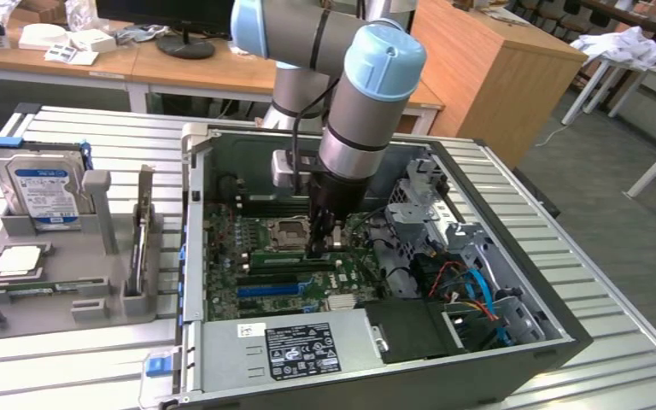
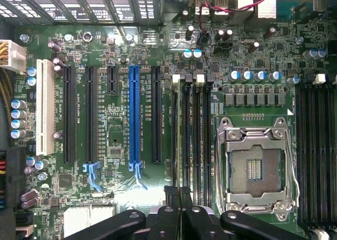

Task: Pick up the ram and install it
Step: 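Insert the ram into the slot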

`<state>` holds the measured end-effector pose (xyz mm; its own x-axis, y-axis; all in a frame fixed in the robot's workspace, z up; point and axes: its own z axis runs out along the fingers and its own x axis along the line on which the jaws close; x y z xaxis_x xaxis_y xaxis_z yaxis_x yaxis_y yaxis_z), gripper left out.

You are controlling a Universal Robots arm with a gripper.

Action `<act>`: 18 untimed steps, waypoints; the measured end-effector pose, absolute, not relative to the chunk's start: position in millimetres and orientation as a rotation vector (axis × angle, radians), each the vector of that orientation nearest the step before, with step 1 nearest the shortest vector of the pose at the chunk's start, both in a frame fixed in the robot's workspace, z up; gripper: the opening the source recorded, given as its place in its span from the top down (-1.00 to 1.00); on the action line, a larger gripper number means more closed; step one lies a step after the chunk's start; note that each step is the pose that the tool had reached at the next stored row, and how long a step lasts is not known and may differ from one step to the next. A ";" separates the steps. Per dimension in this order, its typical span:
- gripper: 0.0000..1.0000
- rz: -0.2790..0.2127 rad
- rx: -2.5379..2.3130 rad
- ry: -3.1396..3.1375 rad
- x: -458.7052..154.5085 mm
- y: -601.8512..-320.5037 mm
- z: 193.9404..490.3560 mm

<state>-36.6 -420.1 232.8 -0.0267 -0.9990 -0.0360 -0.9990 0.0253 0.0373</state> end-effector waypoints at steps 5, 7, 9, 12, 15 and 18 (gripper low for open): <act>0.76 -0.081 2.193 -2.247 -35.9 -420.2 233.0; 0.76 -0.081 2.193 -2.247 -35.1 -420.2 233.0; 0.76 -0.081 2.194 -2.246 -34.4 -420.2 233.0; 0.76 -0.081 2.194 -2.247 -34.4 -419.9 232.9; 0.76 -0.081 2.194 -2.246 -34.4 -419.5 232.9; 0.76 -0.081 2.194 -2.246 -34.4 -419.6 232.9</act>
